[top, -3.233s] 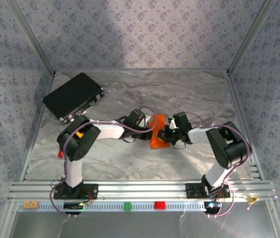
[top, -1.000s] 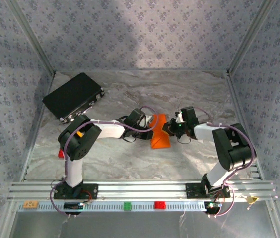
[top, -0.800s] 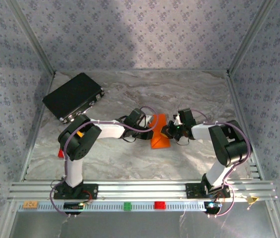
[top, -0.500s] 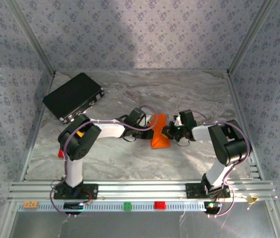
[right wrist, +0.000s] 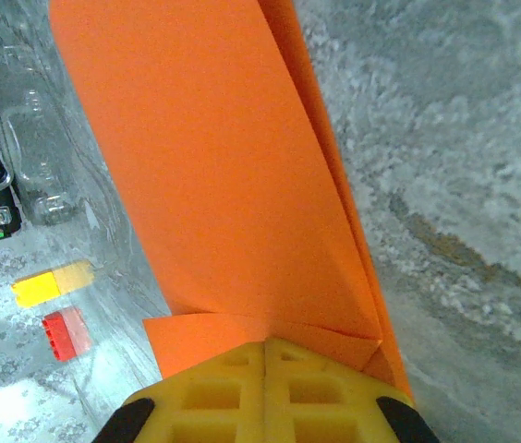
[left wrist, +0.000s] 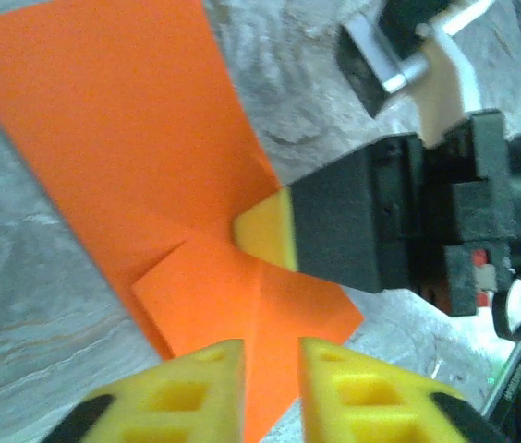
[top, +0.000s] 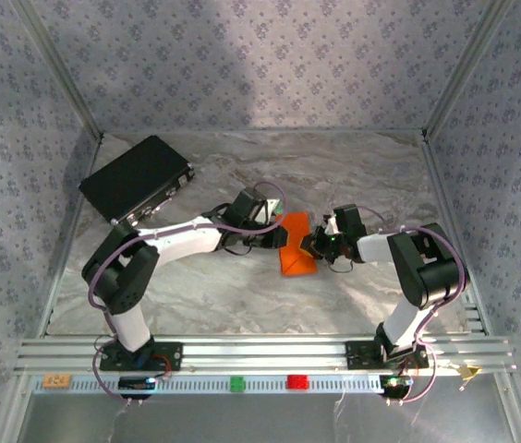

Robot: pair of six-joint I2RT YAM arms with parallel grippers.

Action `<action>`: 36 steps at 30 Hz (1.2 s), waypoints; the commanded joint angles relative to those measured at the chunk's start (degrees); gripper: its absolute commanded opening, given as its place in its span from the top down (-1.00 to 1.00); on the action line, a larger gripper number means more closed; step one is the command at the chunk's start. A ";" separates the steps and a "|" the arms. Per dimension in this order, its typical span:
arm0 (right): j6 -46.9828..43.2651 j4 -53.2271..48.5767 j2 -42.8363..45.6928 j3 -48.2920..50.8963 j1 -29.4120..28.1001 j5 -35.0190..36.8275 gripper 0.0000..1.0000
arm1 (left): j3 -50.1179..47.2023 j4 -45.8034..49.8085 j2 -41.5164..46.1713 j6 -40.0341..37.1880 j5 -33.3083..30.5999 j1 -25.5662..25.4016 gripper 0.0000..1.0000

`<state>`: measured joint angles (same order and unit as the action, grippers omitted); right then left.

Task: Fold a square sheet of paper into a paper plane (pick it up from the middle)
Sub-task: Fold the triangle a second time at the center of the table.

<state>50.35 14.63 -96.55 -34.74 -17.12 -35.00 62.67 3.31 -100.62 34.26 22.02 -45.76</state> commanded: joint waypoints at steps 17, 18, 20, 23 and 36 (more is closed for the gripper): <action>-0.29 -4.26 -1.12 1.87 0.71 3.54 0.98 | 9.81 1.46 -14.93 2.41 13.25 -3.13 0.87; -0.33 -4.26 -1.01 1.87 0.73 3.59 0.98 | 9.77 1.61 -15.28 2.39 13.06 -3.11 0.87; -0.33 -4.43 -0.95 1.87 0.74 3.64 0.98 | 10.14 1.96 -16.04 2.38 13.12 -3.11 0.87; -0.43 -4.59 -0.91 1.85 0.82 3.67 0.98 | 10.29 2.55 -17.02 2.08 12.85 -3.11 0.87; -1.16 -5.57 -0.84 1.96 1.61 3.85 0.98 | 4.64 2.56 -16.14 1.39 10.68 -3.15 0.89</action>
<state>50.15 14.74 -96.53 -34.63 -16.47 -35.03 69.25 5.41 -117.12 36.32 33.23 -48.77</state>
